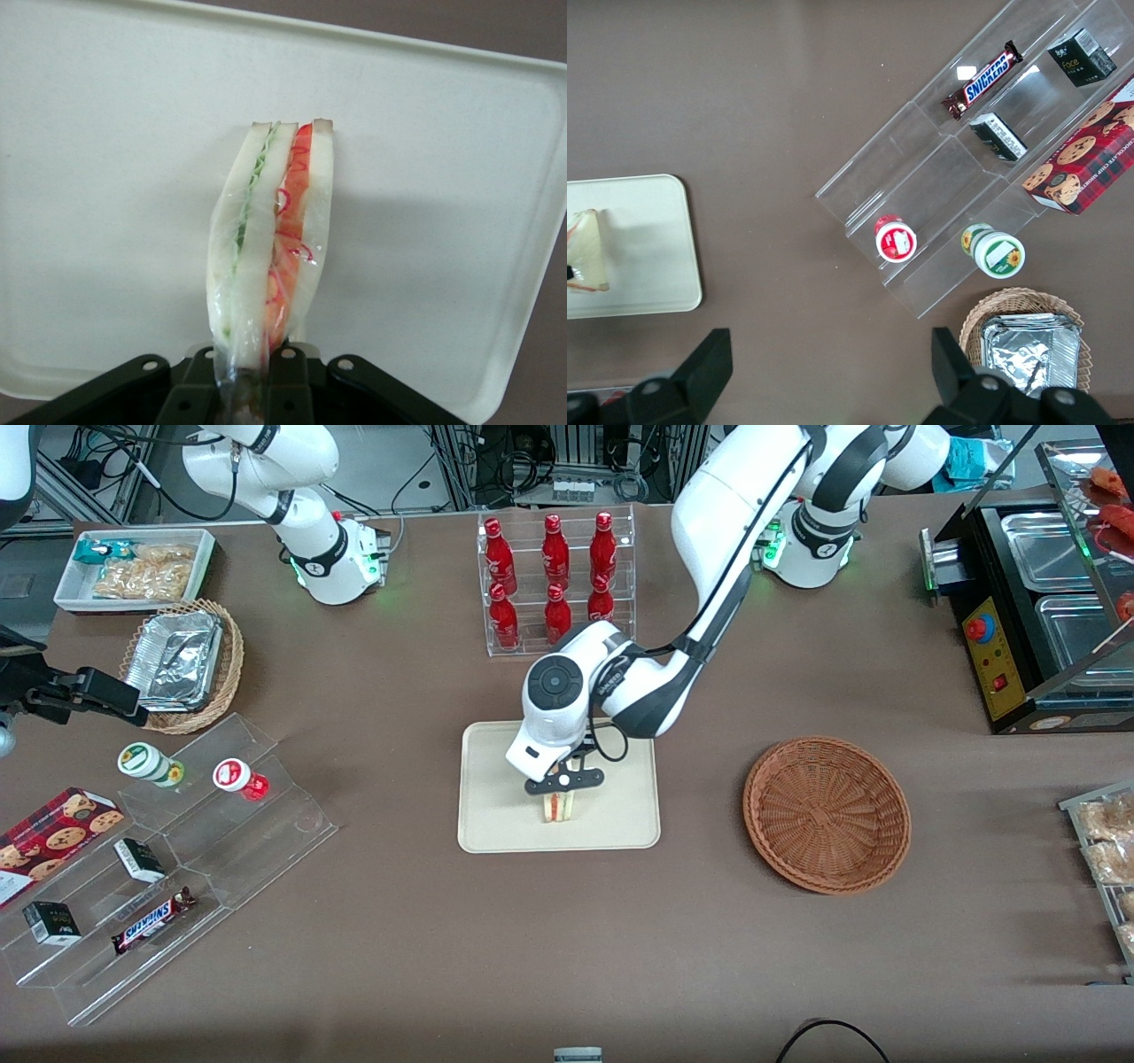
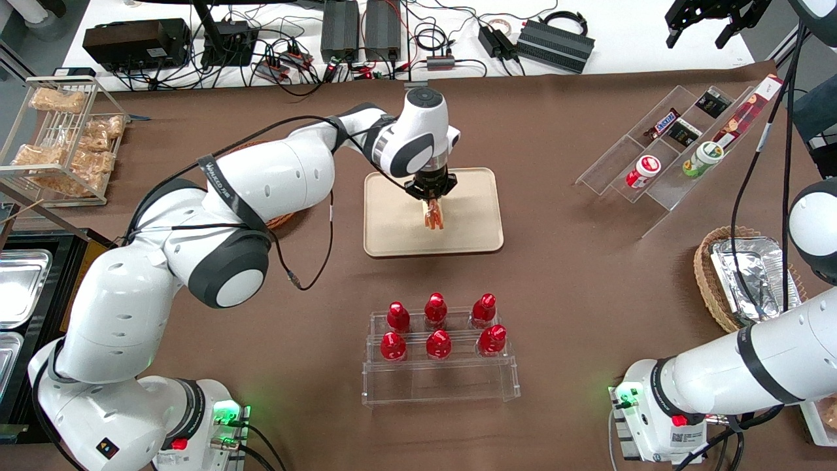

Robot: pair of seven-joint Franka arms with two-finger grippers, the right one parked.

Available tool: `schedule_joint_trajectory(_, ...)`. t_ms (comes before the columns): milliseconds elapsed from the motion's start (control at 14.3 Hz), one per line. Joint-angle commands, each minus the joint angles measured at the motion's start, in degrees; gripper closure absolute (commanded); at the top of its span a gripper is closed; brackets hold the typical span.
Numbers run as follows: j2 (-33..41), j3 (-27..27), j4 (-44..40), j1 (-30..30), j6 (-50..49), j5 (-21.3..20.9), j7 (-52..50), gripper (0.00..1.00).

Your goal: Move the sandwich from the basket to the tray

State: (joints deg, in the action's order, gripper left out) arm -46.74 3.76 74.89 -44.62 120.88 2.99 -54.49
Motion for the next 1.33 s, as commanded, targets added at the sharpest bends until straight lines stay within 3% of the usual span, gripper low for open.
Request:
schedule_joint_trajectory(0,-1.60,-0.95,-1.94,-2.22,0.14,-1.41,-1.85,0.95)
schedule_joint_trajectory(140,-1.60,-0.95,-1.59,-2.31,0.14,-1.50,-1.85,0.90)
schedule_joint_trajectory(210,-1.60,-0.95,-1.59,-2.31,0.14,-1.50,-1.85,0.67)
schedule_joint_trajectory(280,-1.60,-1.03,-1.59,-2.31,0.14,-1.50,-1.67,0.01)
schedule_joint_trajectory(630,1.99,-1.12,-0.09,-2.31,-1.25,-1.85,-1.76,0.00)
schedule_joint_trajectory(1050,10.78,-4.46,0.26,-1.79,-15.12,-2.99,-4.90,0.00)
schedule_joint_trajectory(1260,12.90,-4.99,1.22,-0.65,-16.91,-3.17,-6.59,0.00)
